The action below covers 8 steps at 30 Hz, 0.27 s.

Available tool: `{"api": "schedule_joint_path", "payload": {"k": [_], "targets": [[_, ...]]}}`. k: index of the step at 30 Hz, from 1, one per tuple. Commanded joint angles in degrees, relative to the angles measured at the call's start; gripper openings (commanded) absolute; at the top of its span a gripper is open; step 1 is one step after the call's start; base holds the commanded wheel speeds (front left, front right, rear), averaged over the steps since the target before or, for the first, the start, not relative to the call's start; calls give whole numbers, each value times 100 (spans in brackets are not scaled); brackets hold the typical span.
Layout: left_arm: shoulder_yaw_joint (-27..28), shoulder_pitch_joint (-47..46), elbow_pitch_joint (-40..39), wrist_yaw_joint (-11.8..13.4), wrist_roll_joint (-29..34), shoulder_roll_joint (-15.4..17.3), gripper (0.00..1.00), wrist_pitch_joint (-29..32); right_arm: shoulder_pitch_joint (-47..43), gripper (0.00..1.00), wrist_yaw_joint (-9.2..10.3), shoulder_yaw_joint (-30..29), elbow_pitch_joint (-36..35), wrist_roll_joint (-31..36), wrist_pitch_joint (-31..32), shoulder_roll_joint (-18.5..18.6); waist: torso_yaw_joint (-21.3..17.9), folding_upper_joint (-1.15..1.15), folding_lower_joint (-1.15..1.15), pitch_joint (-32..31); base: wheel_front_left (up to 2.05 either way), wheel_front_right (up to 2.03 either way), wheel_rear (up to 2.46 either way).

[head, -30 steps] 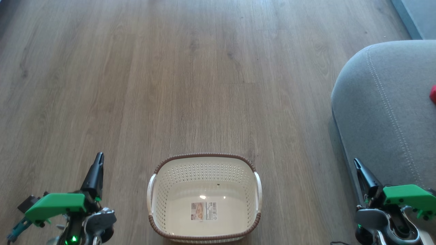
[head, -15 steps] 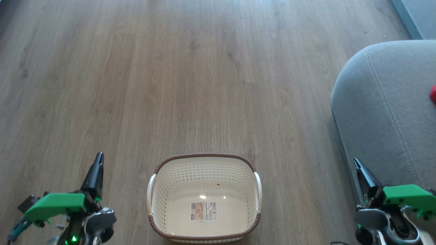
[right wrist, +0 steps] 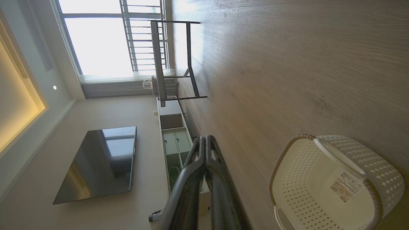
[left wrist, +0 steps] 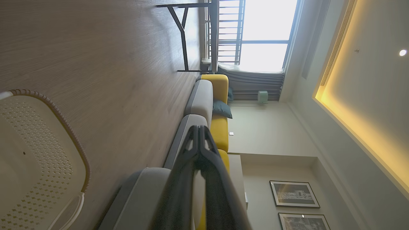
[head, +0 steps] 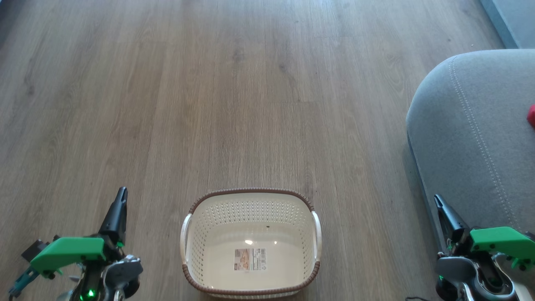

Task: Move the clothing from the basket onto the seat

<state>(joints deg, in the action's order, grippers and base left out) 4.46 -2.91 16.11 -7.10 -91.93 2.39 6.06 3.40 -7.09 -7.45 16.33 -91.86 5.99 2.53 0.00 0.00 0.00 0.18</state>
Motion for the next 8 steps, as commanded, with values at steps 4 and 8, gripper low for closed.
{"api": "schedule_joint_path", "payload": {"k": [4,8], "targets": [[206,-328,-206,-38,-24,49,0,42,278,0,-40,92,-231,-29,50,38,0,0,0,0,0,0,0],[206,-328,-206,-38,-24,49,0,42,278,0,-40,92,-231,-29,50,38,0,0,0,0,0,0,0]]}}
